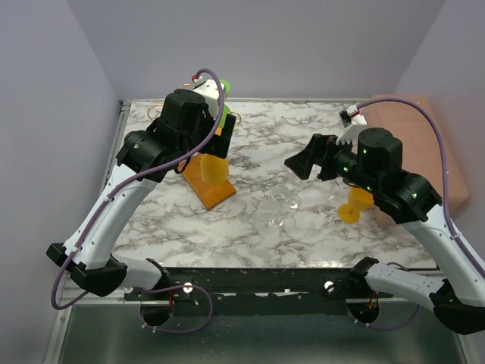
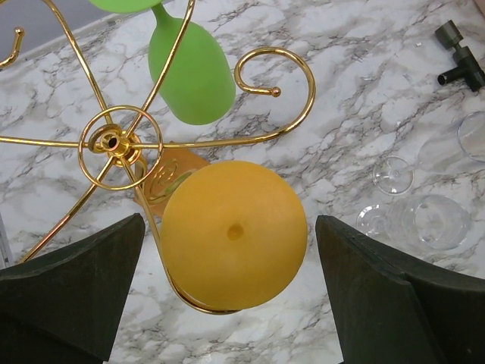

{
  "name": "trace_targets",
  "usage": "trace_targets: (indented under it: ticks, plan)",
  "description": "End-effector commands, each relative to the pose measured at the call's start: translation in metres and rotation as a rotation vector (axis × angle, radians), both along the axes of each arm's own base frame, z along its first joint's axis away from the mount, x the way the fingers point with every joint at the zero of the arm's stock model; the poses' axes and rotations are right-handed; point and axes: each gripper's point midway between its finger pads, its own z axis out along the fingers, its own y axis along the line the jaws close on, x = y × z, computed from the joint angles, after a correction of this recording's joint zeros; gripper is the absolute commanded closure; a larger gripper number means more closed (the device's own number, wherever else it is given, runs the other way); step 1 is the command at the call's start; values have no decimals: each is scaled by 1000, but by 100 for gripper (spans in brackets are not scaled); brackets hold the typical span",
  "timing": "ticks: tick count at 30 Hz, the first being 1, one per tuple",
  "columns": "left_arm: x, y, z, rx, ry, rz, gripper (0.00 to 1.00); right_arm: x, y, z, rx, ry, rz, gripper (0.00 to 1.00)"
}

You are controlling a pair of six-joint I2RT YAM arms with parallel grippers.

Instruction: Take the wine glass off the wine glass rack

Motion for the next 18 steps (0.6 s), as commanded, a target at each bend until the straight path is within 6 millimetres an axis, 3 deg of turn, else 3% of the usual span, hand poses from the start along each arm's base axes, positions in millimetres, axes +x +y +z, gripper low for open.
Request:
trace_targets:
  ticks: [1, 11, 18]
  plan:
    - [3, 5, 3, 37, -18, 26, 1, 0, 5, -10, -25, 14, 36, 0]
    - [7, 3, -5, 55, -1, 30, 4, 1, 7, -15, -39, 20, 47, 0]
    - [7, 0, -7, 51, 7, 25, 21, 1, 8, -21, -50, 32, 52, 0]
